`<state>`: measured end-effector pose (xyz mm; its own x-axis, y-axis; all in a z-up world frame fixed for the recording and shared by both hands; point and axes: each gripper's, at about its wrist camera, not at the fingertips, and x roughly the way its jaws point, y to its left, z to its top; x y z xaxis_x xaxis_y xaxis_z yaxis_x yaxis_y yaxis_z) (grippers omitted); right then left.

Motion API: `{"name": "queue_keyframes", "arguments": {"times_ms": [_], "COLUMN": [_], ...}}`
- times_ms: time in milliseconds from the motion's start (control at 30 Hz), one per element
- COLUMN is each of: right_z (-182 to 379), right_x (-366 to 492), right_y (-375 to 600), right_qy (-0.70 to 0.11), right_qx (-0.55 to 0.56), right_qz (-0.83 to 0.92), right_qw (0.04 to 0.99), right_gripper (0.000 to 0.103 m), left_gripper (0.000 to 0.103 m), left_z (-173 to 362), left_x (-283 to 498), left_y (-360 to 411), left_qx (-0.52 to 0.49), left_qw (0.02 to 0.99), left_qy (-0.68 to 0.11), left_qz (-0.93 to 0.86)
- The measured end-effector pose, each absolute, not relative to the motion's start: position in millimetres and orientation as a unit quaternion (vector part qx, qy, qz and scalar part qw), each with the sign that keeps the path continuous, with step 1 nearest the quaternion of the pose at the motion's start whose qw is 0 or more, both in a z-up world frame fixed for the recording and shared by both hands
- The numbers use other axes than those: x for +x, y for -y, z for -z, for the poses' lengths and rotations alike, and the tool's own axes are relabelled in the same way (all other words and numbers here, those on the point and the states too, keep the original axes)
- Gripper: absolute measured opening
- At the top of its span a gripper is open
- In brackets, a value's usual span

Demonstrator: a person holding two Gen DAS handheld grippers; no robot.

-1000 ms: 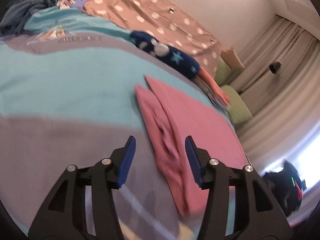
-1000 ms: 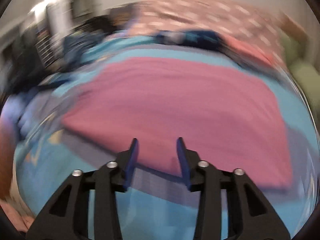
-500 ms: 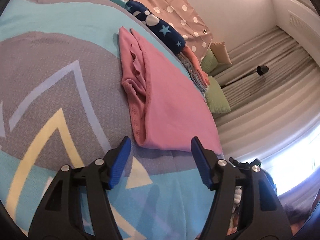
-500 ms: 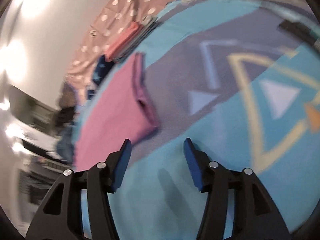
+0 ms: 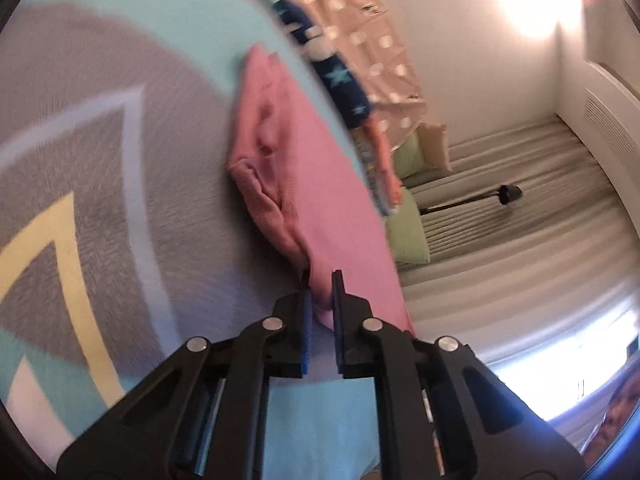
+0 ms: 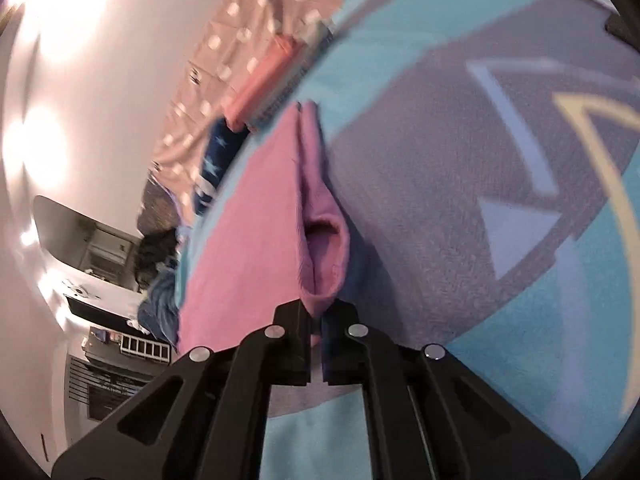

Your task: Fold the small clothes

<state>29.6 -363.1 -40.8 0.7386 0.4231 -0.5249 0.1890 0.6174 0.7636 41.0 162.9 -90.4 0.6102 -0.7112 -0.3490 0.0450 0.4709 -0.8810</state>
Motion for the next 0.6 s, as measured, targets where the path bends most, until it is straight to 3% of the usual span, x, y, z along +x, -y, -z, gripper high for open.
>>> {"name": "queue_keyframes", "arguments": {"times_ms": [133,267,400,500,600], "right_z": [37,67,42,11,-7], "right_x": [40,41,24,12,10], "right_y": [372,374,377,374,346], "right_qy": [-0.375,-0.42,-0.401,-0.353,-0.327], "right_qx": [0.393,0.397,0.337,0.264,0.177], "right_qz": [-0.038,-0.027,0.041,0.096,0.092], "right_qw": [0.839,0.816,0.851,0.893,0.924], "right_gripper": [0.003,0.003,0.019,0.025,0.028], "left_gripper": [0.008,0.009,0.014,0.036,0.043], "left_z": [66,97,102,81,70], "left_x": [30,31,26,19,13], "left_y": [-160,-155,-160,-169,-181], "left_qx": [-0.397,-0.39,-0.397,-0.359,-0.343], "left_qw": [0.804,0.791,0.789,0.822,0.841], "left_qy": [-0.372,-0.419,-0.415,-0.4,-0.38], "left_qz": [0.241,0.218,0.217,0.188,0.176]}}
